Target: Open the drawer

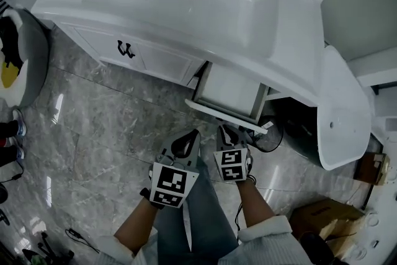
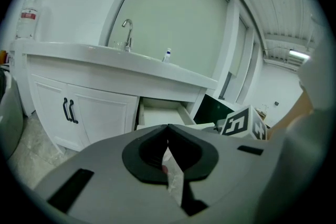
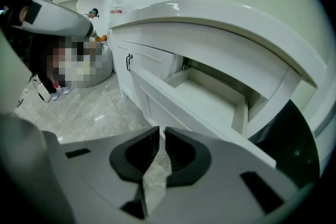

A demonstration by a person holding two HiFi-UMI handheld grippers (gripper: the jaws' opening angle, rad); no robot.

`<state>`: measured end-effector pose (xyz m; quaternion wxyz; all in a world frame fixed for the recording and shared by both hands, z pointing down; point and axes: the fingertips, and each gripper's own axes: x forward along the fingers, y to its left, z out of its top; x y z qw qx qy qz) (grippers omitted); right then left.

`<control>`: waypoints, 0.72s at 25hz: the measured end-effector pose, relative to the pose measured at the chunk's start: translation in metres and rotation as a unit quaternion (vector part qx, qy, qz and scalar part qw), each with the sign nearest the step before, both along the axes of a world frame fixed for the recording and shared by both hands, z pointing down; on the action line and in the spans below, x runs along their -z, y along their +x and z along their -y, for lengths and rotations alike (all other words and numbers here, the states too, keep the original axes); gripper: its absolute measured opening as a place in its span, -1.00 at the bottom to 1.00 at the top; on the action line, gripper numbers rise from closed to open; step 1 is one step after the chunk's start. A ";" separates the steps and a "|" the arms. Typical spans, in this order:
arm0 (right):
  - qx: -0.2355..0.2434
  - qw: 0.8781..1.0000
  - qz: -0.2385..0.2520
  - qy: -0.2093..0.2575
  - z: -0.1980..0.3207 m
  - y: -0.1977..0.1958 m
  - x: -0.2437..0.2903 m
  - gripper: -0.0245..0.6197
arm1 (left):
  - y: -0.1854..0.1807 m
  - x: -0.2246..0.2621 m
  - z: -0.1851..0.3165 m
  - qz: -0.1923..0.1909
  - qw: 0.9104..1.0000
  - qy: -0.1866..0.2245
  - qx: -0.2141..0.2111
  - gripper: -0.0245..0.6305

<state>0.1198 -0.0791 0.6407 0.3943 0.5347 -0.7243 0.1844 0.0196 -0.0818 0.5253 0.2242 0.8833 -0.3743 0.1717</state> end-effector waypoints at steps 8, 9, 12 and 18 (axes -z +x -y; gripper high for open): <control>-0.022 0.997 0.071 0.025 0.003 -0.015 0.068 -0.79 | 0.005 0.056 0.012 0.000 1.000 0.029 0.011 -0.87; -0.022 0.996 0.081 0.029 0.004 -0.016 0.079 -0.79 | 0.007 0.063 0.012 -0.001 0.999 0.031 0.013 -0.87; -0.022 0.993 0.110 0.044 0.009 -0.019 0.118 -0.80 | 0.015 0.084 0.012 -0.008 0.999 0.029 0.021 -0.87; -0.032 0.980 0.182 0.078 0.008 -0.014 0.197 -0.81 | 0.036 0.132 0.009 -0.023 0.998 0.045 0.025 -0.87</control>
